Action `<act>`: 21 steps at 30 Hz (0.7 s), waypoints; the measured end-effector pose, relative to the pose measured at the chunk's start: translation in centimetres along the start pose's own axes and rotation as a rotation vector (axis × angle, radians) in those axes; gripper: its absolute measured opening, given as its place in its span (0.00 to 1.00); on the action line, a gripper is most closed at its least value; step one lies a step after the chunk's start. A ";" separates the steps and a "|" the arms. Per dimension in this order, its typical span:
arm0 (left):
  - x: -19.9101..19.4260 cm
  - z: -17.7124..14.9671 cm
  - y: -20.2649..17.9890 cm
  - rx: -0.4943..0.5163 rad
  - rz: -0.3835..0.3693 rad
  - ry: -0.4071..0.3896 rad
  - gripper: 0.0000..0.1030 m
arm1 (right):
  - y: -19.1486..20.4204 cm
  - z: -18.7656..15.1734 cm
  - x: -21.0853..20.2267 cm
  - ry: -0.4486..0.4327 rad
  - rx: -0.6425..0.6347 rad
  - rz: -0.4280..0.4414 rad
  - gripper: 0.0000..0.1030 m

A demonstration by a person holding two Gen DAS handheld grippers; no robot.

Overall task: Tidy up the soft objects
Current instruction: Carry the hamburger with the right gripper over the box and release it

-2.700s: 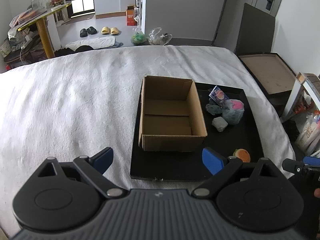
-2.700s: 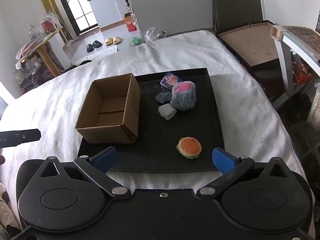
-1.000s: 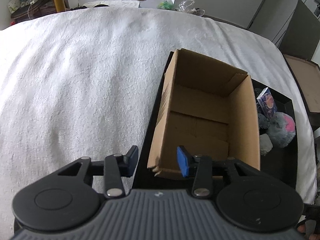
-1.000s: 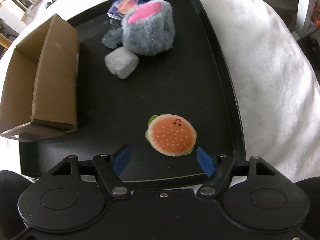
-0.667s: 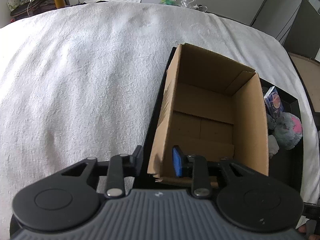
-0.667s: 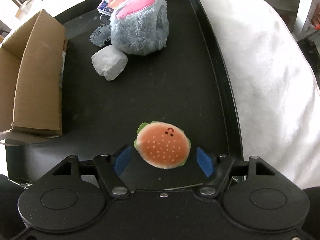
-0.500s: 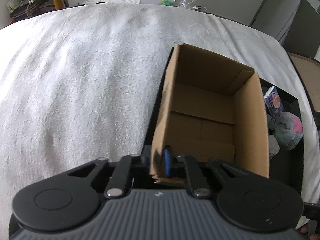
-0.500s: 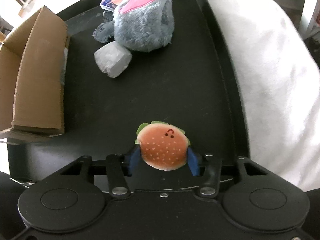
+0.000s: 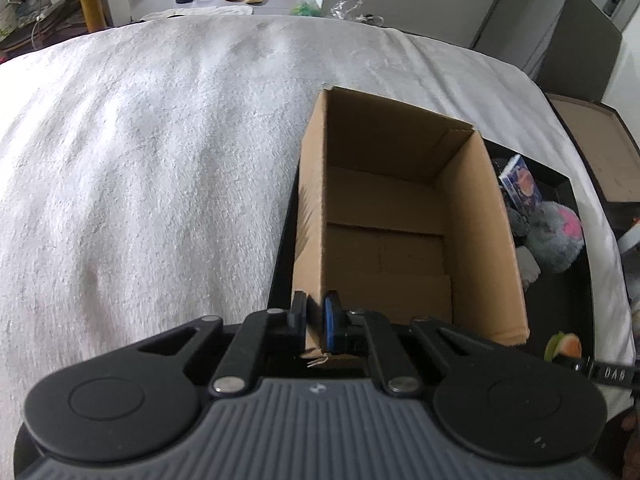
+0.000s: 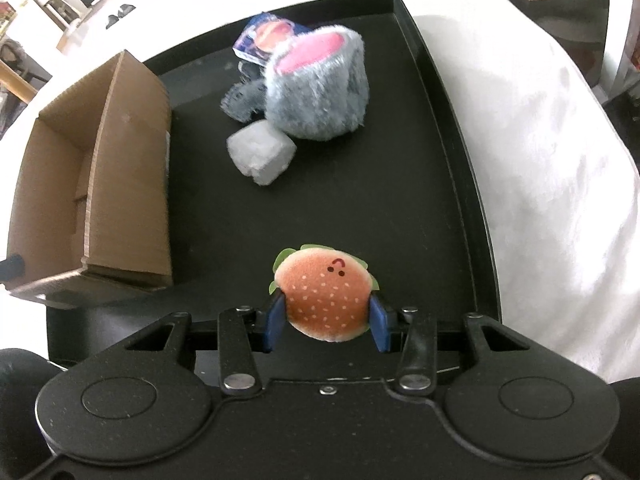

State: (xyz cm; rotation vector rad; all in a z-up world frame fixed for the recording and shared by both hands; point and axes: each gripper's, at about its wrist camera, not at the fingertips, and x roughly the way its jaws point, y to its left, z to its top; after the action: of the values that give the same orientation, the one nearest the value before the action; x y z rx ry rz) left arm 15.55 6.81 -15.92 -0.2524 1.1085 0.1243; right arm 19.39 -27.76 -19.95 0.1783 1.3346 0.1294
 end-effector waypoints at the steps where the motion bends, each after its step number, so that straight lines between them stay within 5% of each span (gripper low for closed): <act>1: -0.1 -0.2 0.0 0.007 -0.004 0.000 0.07 | 0.1 -0.1 -0.5 -0.007 -0.002 0.003 0.41; 21: -0.8 -1.4 1.3 0.018 -0.026 0.019 0.07 | 5.0 0.6 -5.6 -0.129 -0.097 0.062 0.41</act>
State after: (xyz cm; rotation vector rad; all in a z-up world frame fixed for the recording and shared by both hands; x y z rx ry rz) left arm 13.68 7.73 -15.93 -0.2518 1.1242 0.0891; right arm 18.73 -24.03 -13.43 0.1432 1.1916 0.2310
